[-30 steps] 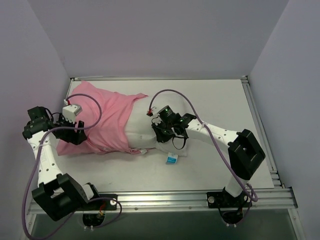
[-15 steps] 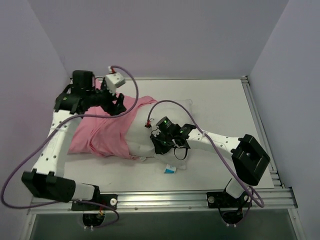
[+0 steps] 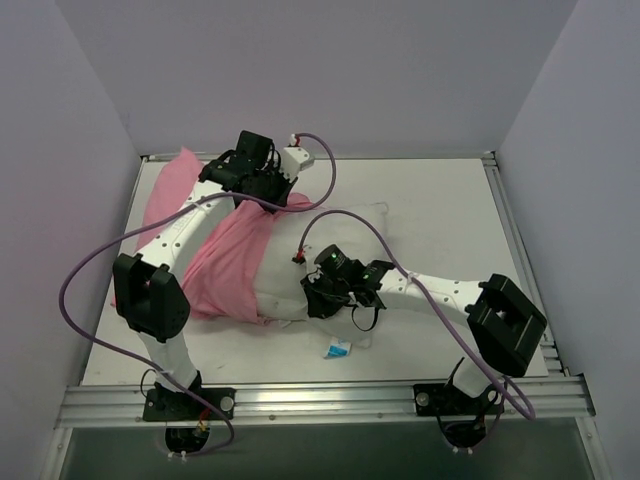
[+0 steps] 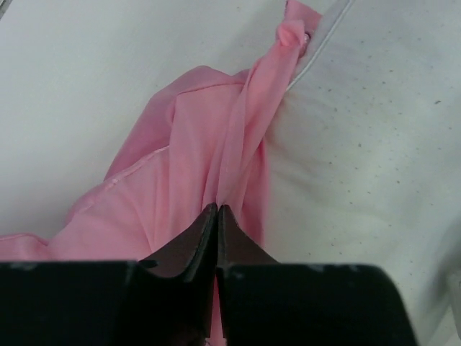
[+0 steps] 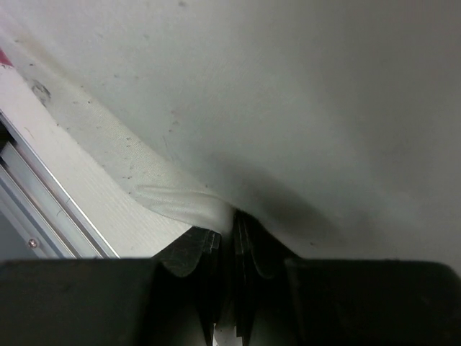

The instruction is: Remove the pillowcase from the pillow

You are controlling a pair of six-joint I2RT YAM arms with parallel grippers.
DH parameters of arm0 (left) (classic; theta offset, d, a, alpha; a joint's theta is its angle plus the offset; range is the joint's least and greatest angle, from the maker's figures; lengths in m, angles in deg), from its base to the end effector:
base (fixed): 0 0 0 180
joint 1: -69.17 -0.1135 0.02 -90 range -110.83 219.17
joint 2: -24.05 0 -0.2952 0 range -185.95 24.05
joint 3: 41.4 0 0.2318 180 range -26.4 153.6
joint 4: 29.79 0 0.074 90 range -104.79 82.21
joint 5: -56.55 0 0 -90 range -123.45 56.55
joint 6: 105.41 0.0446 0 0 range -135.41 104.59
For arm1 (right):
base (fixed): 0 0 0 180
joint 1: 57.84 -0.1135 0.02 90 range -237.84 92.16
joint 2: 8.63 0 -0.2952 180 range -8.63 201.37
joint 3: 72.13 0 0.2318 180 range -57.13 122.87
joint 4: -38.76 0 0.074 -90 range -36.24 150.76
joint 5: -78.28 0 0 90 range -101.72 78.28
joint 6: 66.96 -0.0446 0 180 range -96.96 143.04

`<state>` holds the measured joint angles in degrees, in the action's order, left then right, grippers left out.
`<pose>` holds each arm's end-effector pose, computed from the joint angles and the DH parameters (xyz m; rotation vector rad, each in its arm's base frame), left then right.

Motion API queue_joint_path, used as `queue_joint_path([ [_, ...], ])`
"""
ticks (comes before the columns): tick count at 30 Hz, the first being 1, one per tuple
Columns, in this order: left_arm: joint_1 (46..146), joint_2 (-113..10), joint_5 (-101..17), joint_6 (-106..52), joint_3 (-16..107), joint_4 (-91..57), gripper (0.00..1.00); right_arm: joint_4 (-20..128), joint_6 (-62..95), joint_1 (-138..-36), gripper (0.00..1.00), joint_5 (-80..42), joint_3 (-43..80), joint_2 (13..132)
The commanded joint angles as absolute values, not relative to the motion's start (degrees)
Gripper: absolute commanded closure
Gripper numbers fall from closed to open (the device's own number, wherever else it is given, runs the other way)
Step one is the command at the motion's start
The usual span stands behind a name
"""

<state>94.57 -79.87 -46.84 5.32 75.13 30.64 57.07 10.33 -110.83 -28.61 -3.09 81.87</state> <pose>0.3533 -0.1792 0.3636 1.0390 2.1631 -0.3188 0.1871 0.2697 0.2492 -0.9835 2.1964 0.9099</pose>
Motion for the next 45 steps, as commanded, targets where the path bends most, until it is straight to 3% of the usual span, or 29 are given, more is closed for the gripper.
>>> queue_joint_path([
  [1, 94.3, -79.7, -42.2, 3.1, 78.4, 26.8, 0.92, 66.7, 6.6, -112.6, 1.00, -32.5, -7.7, 83.7],
  [3, 94.2, -81.1, -38.7, 2.8, 80.5, 26.3, 0.97, 65.8, 5.6, -113.1, 1.00, -33.0, -8.7, 83.9],
  [6, 92.8, -85.4, -29.6, 4.6, 85.4, 27.3, 0.98, 63.7, 3.2, -113.7, 1.00, -34.3, -11.1, 83.7],
  [9, 86.3, -89.7, -22.6, 8.6, 86.3, 27.0, 0.98, 62.1, 1.6, -113.6, 1.00, -34.9, -13.4, 82.7],
  [14, 71.7, -90.6, -23.3, 11.0, 85.2, 23.8, 0.98, 60.5, 0.5, -113.5, 1.00, -35.8, -15.3, 81.9],
  [23, 83.9, -76.3, -37.1, 11.6, 69.0, 20.5, 0.98, 64.5, 1.7, -113.4, 1.00, -31.9, -9.9, 78.1],
  [28, 84.9, -74.5, -38.4, 7.9, 68.7, 22.0, 0.98, 74.7, 5.9, -110.3, 0.99, -23.6, 8.9, 73.2],
  [32, 85.0, -73.2, -40.0, 5.5, 67.3, 22.3, 0.98, 79.1, 7.5, -105.8, 0.72, -19.6, 21.3, 72.1],
  [34, 85.1, -72.9, -40.6, 4.5, 67.1, 21.9, 0.98, 79.6, 8.5, -104.0, 0.69, -16.7, 26.5, 73.5],
  [38, 85.5, -73.9, -39.1, 4.3, 67.5, 21.9, 0.98, 80.1, 10.7, -102.6, 0.45, -14.1, 33.4, 78.5],
  [41, 85.5, -75.0, -38.4, 3.9, 68.0, 21.9, 0.98, 77.4, 10.9, -102.4, 0.32, -12.4, 35.9, 82.9],
  [45, 85.5, -75.8, -38.0, 3.4, 68.6, 22.1, 0.98, 75.0, 10.6, -101.5, 0.24, -8.8, 39.5, 91.2],
])
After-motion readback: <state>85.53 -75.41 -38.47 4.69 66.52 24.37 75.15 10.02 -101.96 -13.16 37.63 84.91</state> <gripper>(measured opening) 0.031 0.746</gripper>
